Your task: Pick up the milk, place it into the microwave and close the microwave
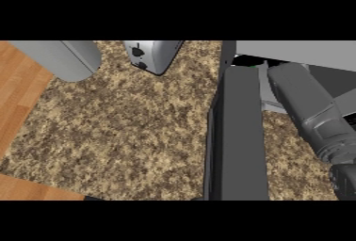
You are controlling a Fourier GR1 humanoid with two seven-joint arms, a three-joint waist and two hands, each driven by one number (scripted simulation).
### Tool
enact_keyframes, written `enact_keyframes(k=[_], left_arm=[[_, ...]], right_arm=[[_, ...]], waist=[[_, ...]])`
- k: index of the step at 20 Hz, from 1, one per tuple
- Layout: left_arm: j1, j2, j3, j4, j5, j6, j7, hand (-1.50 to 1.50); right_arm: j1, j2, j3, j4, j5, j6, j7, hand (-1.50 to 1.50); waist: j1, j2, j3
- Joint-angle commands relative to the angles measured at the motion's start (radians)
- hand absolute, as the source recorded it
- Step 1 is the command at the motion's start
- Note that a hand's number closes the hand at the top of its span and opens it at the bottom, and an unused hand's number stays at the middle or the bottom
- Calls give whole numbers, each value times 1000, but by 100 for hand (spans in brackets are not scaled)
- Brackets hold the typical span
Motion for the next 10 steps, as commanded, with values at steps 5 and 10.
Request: enact_keyframes(k=[5,10], left_arm=[[16,-33,-32,22,-39,-17,-4,-150],[48,-75,-67,43,-85,-50,-20,-150]], right_arm=[[-3,51,-70,-47,-61,-72,-34,-150],[26,29,-76,-38,-61,-53,-46,-150]], waist=[[-36,-20,0],[-56,-30,-2]])
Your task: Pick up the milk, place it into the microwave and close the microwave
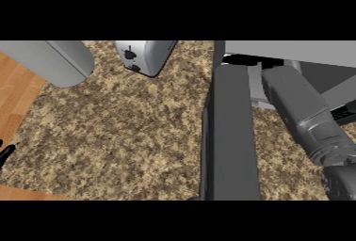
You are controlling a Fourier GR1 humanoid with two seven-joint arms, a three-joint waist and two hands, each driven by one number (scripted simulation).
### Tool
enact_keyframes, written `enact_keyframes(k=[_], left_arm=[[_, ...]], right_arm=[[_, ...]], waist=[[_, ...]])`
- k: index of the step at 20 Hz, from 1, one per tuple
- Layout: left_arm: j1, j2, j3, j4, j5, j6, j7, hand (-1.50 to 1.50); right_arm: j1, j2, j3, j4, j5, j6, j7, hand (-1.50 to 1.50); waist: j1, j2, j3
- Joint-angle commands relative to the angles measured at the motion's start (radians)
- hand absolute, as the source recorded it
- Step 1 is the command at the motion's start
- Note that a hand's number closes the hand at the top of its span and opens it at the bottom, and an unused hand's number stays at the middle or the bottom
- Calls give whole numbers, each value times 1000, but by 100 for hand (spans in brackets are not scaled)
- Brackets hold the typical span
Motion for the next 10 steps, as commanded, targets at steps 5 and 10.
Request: enact_keyframes(k=[5,10], left_arm=[[15,-85,-60,13,-109,-33,-51,-150],[56,-96,-119,11,-100,-117,-63,-150]], right_arm=[[55,-48,-18,-7,-16,90,-51,-150],[128,-82,-36,-7,-38,221,-111,-150]], waist=[[-39,-27,-3],[-64,-42,-3]])
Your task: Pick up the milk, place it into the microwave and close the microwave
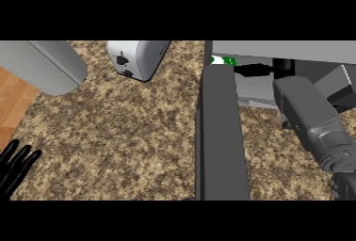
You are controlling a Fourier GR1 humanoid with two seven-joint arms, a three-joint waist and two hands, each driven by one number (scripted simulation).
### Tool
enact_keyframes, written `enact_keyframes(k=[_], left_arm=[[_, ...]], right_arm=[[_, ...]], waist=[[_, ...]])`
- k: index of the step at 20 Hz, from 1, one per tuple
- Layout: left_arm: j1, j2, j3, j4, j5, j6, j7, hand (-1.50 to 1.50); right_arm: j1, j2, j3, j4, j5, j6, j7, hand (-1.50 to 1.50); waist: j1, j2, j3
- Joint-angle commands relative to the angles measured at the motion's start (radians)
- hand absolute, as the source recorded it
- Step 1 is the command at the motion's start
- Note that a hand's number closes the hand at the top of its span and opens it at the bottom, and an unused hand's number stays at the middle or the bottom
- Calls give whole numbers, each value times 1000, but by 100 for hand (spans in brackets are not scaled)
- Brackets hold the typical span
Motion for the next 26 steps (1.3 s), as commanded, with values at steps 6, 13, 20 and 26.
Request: enact_keyframes(k=[6,13,20,26], left_arm=[[37,-37,-131,81,-96,-162,-43,-150],[-45,-83,-213,96,-259,-157,-50,-150],[-116,-107,-230,259,-448,-123,-182,-150],[-158,-119,-341,292,-547,-27,-228,150]], right_arm=[[92,10,-67,-9,-87,337,-115,-150],[198,104,-92,-21,-140,498,-184,-150],[377,186,-36,-95,-137,556,-255,-150],[554,211,13,-178,-120,494,-276,-150]], waist=[[-44,-23,-1],[-80,-40,-2],[-121,-56,-5],[-139,-62,-6]])
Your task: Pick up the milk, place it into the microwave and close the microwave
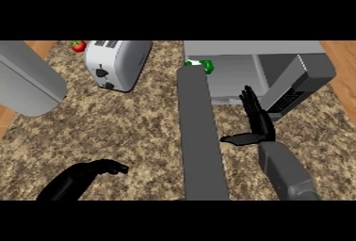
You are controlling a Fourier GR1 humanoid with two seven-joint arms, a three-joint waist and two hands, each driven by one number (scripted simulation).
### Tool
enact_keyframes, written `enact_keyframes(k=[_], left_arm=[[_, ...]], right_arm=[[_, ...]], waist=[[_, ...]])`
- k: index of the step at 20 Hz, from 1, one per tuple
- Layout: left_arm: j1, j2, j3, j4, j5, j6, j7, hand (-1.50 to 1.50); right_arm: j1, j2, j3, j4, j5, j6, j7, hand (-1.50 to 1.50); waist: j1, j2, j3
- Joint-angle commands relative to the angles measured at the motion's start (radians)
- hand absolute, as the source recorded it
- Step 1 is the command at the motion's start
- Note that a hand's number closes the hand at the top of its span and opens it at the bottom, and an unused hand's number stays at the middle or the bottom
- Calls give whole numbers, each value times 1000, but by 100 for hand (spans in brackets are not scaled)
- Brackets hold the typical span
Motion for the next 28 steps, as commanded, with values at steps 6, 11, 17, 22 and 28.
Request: enact_keyframes(k=[6,11,17,22,28], left_arm=[[-100,-9,-88,121,-139,114,-26,150],[-203,-8,-168,219,-257,170,-82,150],[-256,-9,-263,337,-291,263,-144,150],[-319,-9,-415,481,-328,453,-255,150],[-400,-9,-621,594,-229,549,-201,150]], right_arm=[[321,-37,54,-186,-2,55,-72,-150],[487,-62,62,-349,-45,122,-68,-150],[713,-135,68,-615,-127,244,-58,-150],[847,-149,96,-813,-207,324,-2,-150],[959,-174,126,-1049,-331,407,75,-150]], waist=[[-37,-7,-3],[-34,-3,-3],[-35,1,-3],[-20,8,-2],[-40,10,-2]])
